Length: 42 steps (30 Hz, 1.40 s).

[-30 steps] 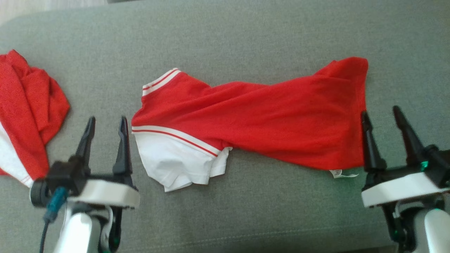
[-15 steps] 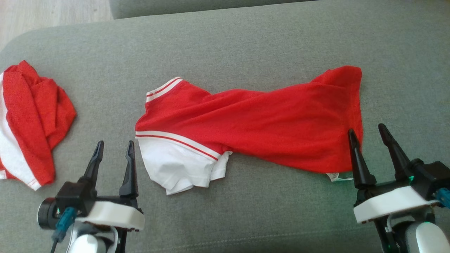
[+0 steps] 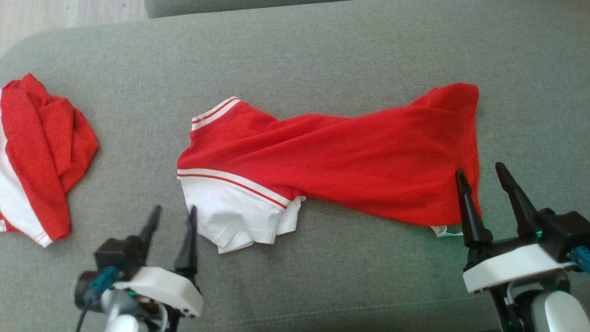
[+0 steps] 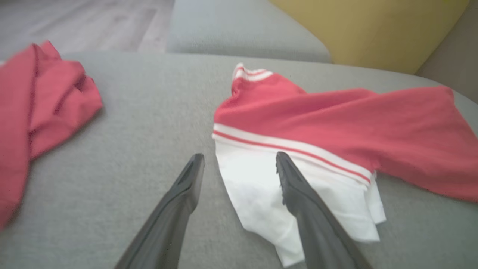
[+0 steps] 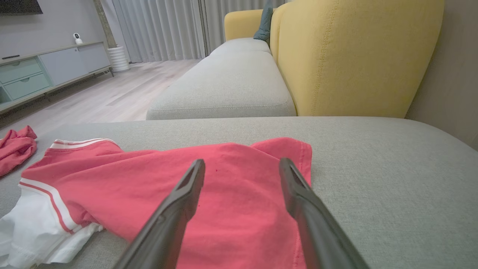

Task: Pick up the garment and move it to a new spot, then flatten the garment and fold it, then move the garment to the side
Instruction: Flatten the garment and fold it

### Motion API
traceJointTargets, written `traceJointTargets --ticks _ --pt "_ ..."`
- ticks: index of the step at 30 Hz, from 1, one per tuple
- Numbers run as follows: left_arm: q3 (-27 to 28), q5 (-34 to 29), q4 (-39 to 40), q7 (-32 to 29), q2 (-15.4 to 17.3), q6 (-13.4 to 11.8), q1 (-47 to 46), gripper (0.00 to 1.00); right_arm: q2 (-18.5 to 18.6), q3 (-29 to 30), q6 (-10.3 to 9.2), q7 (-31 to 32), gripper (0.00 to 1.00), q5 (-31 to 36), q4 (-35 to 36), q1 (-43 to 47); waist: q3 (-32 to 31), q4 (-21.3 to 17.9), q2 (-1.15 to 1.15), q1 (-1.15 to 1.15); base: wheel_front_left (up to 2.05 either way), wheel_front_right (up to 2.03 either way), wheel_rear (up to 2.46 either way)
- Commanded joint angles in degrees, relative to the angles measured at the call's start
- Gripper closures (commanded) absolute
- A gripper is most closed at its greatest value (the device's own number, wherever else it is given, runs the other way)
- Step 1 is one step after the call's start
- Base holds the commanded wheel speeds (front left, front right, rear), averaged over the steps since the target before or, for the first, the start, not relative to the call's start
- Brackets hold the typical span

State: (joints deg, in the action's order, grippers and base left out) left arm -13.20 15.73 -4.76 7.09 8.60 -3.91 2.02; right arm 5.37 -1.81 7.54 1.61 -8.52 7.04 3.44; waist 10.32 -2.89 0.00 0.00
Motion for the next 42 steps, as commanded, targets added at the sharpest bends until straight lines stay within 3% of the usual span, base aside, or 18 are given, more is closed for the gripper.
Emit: traceJointTargets --ticks 1,10,16,17,18,19,20,30,42 --pt "1.0 1.1 0.9 -1.3 -0.1 0.8 -1.6 0.00 0.7 -1.5 -0.05 0.1 0.00 -0.3 1.8 -1.4 0.4 -0.1 0.00 0.00 0.00 0.00 0.00" --pt "-0.7 4.8 -3.4 -8.2 -0.4 3.4 -2.8 0.00 0.1 -1.7 -0.05 0.1 0.00 -0.5 1.6 -2.0 2.0 -0.3 0.00 0.00 0.00 0.00 0.00" --pt "-0.9 5.4 -4.8 -8.9 -0.2 3.8 -3.8 0.00 -0.1 -1.7 -0.05 0.1 0.00 -0.7 1.3 -2.4 2.5 -0.6 0.00 0.00 0.00 0.00 0.00" --pt "-1.0 5.5 -4.9 -8.9 -0.2 3.9 -3.9 0.11 -0.1 -1.7 -0.05 0.0 0.00 -0.7 1.2 -2.4 2.5 -0.6 0.00 0.00 0.00 0.00 0.00" --pt "-1.0 5.6 -5.1 -8.8 -0.2 3.9 -4.0 0.53 -0.2 -1.7 -0.05 0.0 0.00 -0.8 1.1 -2.4 2.6 -0.6 0.00 0.00 0.00 0.00 0.00" --pt "-1.1 5.7 -5.2 -8.9 -0.2 4.0 -4.1 0.87 -0.2 -1.7 -0.05 0.0 0.00 -0.8 1.1 -2.4 2.6 -0.6 0.00 0.00 0.00 0.00 0.00" --pt "-1.1 5.9 -5.4 -9.2 -0.2 4.2 -4.2 1.00 -0.2 -1.6 -0.05 0.0 0.00 -0.8 1.0 -2.4 2.7 -0.6 0.00 0.00 0.00 0.00 0.00" --pt "-1.1 4.9 -4.7 -7.7 0.9 3.2 -5.2 1.00 -0.1 -1.1 -0.05 0.0 0.00 -0.3 0.5 -2.4 3.1 -0.5 0.00 0.00 0.00 0.00 0.00" --pt "-0.8 3.9 -0.5 -6.8 2.0 1.6 -5.3 1.00 -0.2 2.6 -0.05 6.1 0.00 -0.1 -3.6 4.7 4.8 -0.2 0.00 0.00 0.00 0.00 0.00"
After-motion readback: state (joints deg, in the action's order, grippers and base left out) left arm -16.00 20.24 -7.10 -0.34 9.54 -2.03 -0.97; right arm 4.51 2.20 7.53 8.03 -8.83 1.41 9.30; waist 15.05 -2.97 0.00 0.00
